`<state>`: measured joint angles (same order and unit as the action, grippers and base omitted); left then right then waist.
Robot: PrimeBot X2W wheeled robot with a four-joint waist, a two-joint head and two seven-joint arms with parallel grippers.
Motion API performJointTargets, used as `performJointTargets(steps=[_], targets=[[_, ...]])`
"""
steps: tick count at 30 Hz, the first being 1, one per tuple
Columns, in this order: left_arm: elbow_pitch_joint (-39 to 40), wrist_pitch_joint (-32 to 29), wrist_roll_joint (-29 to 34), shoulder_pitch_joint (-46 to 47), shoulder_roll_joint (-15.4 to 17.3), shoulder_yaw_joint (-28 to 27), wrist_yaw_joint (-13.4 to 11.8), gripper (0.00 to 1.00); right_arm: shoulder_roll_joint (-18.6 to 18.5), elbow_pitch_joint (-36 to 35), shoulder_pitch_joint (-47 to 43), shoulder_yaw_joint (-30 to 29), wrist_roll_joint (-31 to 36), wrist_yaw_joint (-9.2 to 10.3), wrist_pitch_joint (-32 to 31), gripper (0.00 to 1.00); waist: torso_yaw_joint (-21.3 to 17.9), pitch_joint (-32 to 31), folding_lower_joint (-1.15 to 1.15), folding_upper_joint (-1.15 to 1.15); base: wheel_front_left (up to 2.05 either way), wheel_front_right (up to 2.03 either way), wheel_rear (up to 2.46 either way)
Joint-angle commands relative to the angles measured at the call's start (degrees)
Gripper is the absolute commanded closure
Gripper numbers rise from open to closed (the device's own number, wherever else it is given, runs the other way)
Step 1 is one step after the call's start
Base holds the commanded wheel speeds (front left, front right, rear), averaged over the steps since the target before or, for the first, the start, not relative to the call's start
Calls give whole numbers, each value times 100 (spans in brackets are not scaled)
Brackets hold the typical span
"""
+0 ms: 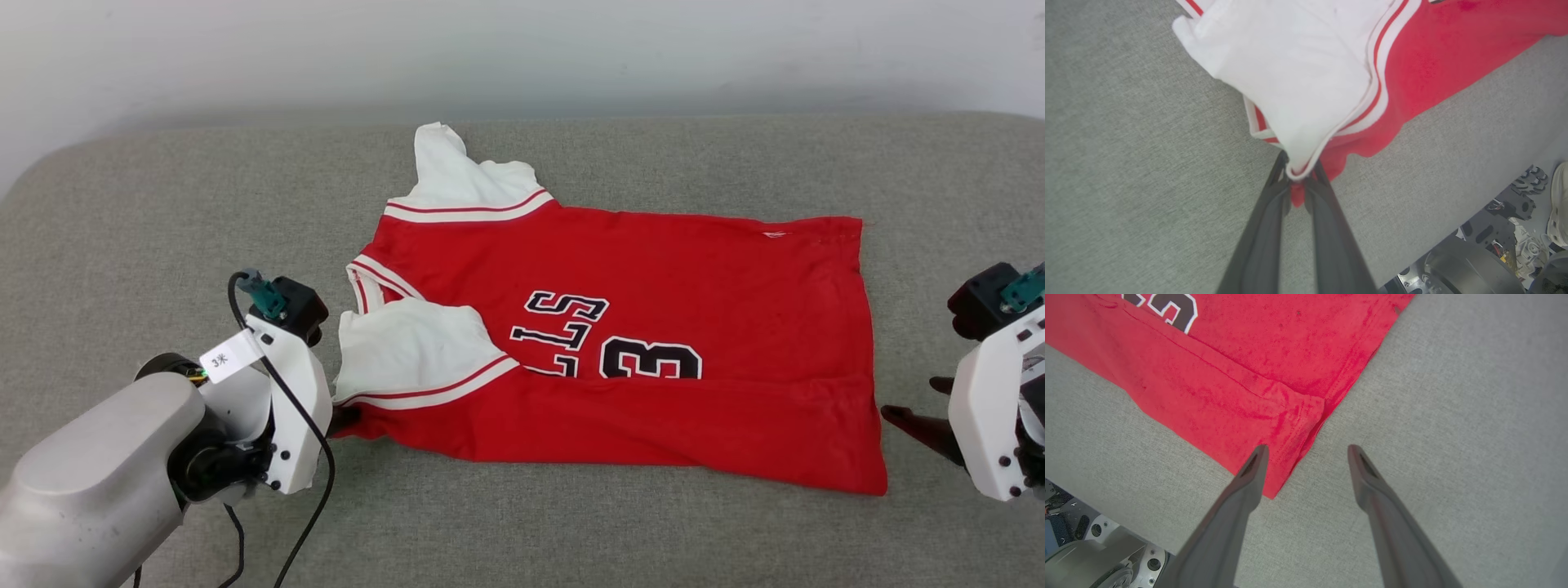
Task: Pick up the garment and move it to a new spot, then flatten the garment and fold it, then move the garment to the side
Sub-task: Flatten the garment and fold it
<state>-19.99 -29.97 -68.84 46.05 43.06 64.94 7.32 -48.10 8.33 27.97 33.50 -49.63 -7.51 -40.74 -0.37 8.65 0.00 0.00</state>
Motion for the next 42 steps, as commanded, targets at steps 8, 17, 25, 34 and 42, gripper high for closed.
performJointTargets(steps=[8, 17, 25, 34, 42], targets=[[20, 152, 120, 134, -97, -20, -16, 100, 514, 629, -141, -23, 230, 5, -394, 0, 95, 300, 0, 0, 0, 0, 0], [-127, 248, 132, 160, -203, 18, -3, 100, 1444, 1719, -495, 308, 423, 3, -132, 0, 145, 473, 0, 0, 0, 0, 0], [-257, 402, 2, -74, -187, 45, 1, 100, 1266, 1699, -275, 413, 306, -2, 550, 100, 89, 251, 0, 0, 0, 0, 0], [-57, 620, -217, -485, 68, 53, 6, 100, 682, 1120, -439, 405, -57, 4, 948, 100, 75, -307, 0, 0, 0, 0, 0], [574, 759, -270, -1009, 481, 166, -122, 100, 181, 548, -1015, 173, -360, 5, 904, 100, 97, -552, 0, 0, 0, 0, 0]])
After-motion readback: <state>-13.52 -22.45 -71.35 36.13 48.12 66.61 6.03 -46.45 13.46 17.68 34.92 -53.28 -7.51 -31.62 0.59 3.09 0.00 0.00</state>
